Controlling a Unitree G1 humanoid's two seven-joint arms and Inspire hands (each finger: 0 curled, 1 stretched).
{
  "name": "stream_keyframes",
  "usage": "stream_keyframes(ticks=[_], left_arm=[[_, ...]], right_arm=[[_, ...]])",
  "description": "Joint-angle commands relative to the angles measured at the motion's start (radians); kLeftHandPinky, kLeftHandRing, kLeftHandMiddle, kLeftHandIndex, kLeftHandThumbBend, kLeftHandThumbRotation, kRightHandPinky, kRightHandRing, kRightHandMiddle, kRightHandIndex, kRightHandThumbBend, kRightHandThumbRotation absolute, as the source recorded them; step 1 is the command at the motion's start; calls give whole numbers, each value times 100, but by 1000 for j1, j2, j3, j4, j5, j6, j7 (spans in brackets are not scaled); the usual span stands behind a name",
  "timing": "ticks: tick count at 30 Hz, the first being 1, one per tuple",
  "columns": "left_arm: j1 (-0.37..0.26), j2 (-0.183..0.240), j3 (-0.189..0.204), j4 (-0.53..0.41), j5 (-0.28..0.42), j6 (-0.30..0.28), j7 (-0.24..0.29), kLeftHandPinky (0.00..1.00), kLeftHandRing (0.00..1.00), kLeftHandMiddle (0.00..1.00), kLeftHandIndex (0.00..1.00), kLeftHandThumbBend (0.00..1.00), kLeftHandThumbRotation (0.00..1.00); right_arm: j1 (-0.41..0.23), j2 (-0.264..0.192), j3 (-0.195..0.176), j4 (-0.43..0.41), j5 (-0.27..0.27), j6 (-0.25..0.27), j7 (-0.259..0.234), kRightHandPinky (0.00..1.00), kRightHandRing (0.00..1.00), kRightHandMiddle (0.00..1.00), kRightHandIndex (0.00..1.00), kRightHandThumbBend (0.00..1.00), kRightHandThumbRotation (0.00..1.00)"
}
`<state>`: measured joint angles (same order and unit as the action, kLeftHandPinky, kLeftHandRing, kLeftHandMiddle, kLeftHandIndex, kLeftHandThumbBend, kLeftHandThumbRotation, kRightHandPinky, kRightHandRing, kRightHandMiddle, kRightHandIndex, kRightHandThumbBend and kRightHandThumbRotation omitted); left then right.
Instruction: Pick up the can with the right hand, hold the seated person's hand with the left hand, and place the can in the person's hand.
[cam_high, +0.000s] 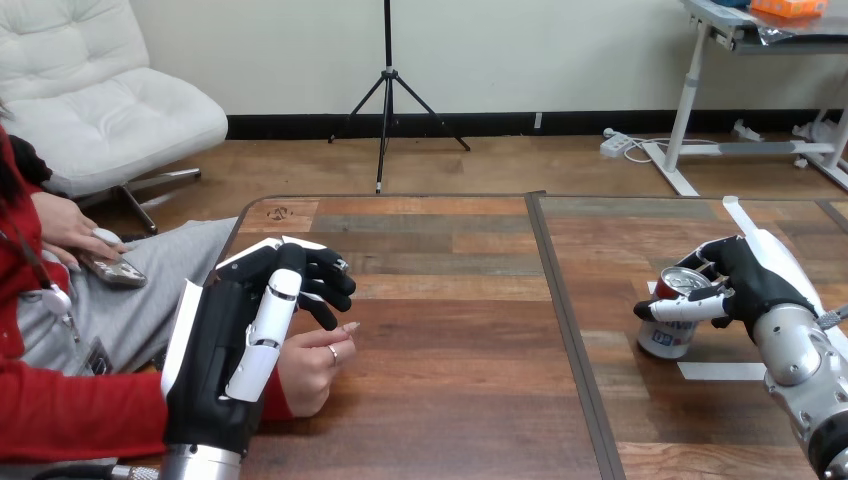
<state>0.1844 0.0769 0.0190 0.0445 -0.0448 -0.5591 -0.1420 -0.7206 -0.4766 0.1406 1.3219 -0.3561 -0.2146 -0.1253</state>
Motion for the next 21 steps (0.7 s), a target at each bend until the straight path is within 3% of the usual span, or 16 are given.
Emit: stream_keyframes(ticks=[1, 17, 21], left_arm=[[-58, 9, 12, -10, 6, -14, 6, 34, 45, 48, 47, 30, 86], [-66, 14, 21, -1, 11, -19, 12, 33, 45, 48, 47, 32, 87], [-72, 19, 26, 8, 22, -42, 15, 32, 44, 48, 47, 31, 87]], right_arm=[[-38, -5, -4, -30, 1, -58, -21, 37, 42, 47, 49, 72, 0], [-40, -17, 5, -58, -9, -129, -15, 37, 42, 46, 48, 72, 0], [-39, -23, 6, -67, -12, -156, -18, 36, 41, 45, 48, 72, 0]])
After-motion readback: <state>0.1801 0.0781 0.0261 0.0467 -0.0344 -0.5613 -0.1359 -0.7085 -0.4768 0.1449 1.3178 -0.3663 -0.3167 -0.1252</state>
